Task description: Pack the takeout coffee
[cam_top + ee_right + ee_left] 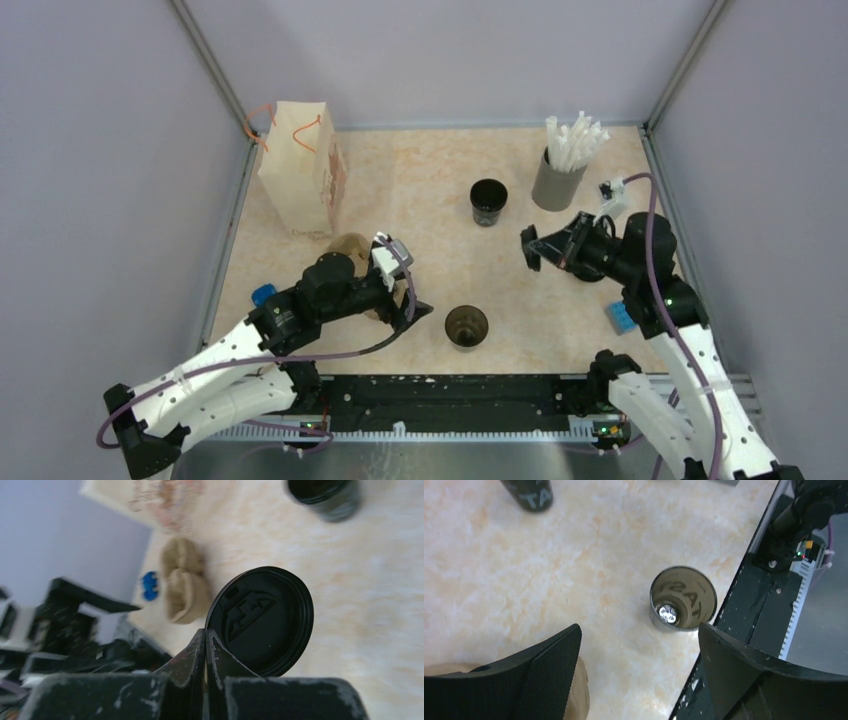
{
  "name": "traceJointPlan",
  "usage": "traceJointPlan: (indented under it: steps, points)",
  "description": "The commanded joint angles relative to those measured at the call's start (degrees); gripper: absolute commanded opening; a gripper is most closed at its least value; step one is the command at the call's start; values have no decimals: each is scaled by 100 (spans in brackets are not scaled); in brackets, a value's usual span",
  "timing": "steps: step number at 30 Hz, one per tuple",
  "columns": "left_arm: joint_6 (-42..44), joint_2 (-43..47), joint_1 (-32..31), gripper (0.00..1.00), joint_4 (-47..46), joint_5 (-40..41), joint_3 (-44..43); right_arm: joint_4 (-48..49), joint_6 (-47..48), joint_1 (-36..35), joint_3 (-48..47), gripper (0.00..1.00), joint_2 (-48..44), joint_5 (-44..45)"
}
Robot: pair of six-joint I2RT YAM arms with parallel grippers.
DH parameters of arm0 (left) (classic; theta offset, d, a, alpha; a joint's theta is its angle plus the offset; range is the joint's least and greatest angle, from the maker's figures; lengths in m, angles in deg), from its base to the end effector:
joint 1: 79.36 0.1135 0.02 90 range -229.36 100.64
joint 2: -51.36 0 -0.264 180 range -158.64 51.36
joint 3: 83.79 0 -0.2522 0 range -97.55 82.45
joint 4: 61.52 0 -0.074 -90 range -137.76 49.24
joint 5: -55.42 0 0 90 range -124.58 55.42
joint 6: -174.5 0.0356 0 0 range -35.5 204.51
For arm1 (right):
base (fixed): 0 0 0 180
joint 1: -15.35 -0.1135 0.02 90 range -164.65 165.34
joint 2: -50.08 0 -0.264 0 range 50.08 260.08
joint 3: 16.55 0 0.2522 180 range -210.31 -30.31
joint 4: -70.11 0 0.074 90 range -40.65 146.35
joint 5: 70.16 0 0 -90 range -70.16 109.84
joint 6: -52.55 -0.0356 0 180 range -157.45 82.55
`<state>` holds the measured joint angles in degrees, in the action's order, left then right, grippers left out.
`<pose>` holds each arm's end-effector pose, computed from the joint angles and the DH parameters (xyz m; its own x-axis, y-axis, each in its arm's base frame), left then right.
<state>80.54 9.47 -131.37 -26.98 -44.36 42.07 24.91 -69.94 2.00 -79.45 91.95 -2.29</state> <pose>0.1004 -0.1384 0.3019 -0.2932 0.2649 -0.9186 0.8552 0.5022 -0.1282 0.1491 0.0492 0.3364 -0.6305 0.3618 -0.6867 -0.2485 0.7441 0.6202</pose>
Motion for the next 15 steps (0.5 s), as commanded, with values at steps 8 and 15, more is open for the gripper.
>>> traceJointPlan:
  steps: [8, 15]
  points:
    - [984, -531, -20, 87, -1444, -1014, -739, 2940, -2908, 2, 1468, 0, -1068, -3022]
    - [2927, -482, -34, 86, -2512, -1886, -159, 3599, -3486, -349, 1921, 0, -1225, -3188]
